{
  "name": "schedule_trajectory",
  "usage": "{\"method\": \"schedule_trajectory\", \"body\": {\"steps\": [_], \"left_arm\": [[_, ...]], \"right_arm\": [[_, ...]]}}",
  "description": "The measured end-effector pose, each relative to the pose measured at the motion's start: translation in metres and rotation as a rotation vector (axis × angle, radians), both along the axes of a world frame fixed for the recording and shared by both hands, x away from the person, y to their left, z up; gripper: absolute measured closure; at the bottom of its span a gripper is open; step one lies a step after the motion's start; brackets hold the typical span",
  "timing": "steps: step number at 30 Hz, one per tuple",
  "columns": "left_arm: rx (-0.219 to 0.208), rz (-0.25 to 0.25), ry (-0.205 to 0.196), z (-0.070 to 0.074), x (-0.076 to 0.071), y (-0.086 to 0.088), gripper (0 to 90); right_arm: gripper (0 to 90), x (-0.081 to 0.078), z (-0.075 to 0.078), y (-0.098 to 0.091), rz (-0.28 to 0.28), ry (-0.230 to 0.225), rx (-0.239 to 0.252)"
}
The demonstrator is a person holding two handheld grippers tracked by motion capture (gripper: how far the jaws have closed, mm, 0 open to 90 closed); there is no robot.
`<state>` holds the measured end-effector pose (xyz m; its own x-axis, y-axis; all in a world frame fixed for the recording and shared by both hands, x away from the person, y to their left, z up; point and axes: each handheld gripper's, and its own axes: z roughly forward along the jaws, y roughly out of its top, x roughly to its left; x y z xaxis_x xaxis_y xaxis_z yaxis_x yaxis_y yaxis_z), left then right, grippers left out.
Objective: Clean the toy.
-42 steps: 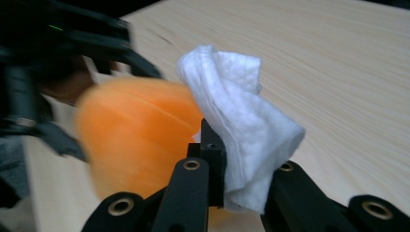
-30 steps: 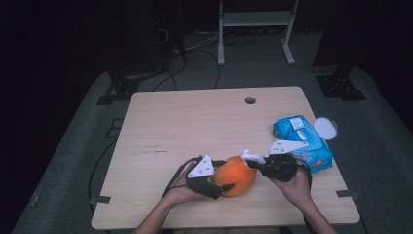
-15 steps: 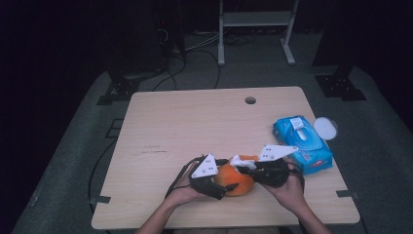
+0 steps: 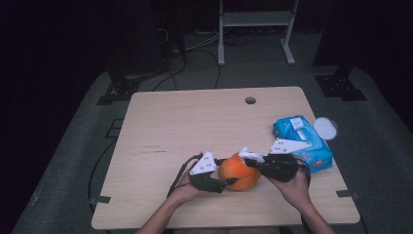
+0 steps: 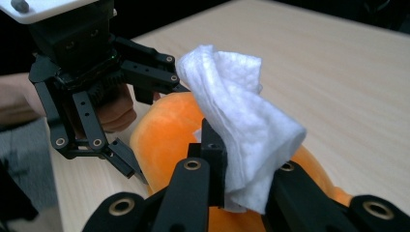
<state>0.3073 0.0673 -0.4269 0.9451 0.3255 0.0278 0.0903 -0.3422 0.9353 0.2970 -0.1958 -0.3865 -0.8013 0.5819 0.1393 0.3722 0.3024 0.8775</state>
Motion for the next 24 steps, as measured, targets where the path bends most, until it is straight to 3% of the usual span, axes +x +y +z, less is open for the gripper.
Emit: {"method": "schedule_trajectory", "body": {"steps": [2, 3, 4, 6, 7, 11, 14, 16, 19, 24], "left_arm": [[-0.038, -0.014, -0.022, 0.019, -0.004, 0.005, 35.2], [-0.038, -0.014, -0.022, 0.019, -0.004, 0.005, 35.2], [-0.056, -0.019, -0.062, 0.04, -0.011, 0.009, 35.2], [-0.035, -0.017, -0.09, 0.05, -0.015, 0.01, 35.2], [-0.029, -0.019, -0.082, 0.051, -0.016, 0.011, 35.2], [-0.01, -0.014, 0.017, 0.038, -0.009, 0.012, 34.3], [0.031, 0.013, 0.113, 0.011, 0.003, 0.007, 30.9], [-0.046, 0.019, 0.156, 0.0, 0.009, 0.009, 29.3], [-0.028, 0.04, 0.137, 0.004, 0.009, 0.009, 27.5], [-0.011, 0.036, 0.104, 0.003, 0.002, 0.0, 25.6]], "right_arm": [[83.2, -0.003, 0.01, -0.004, -0.003, -0.016, 0.056], [83.2, -0.003, 0.01, -0.004, -0.003, -0.016, 0.056], [83.2, -0.005, 0.019, -0.008, 0.002, -0.022, 0.116], [83.2, -0.006, 0.022, -0.008, 0.01, -0.021, 0.136], [83.2, -0.006, 0.021, -0.007, 0.013, -0.017, 0.142], [83.0, -0.002, 0.007, -0.002, 0.008, 0.034, 0.101], [83.0, 0.01, -0.016, 0.0, -0.022, 0.119, 0.069], [83.1, 0.014, -0.026, 0.002, -0.036, 0.15, 0.062], [83.0, 0.006, -0.013, 0.005, -0.022, 0.082, 0.051], [82.9, -0.007, 0.001, 0.015, 0.052, 0.023, 0.067]]}}
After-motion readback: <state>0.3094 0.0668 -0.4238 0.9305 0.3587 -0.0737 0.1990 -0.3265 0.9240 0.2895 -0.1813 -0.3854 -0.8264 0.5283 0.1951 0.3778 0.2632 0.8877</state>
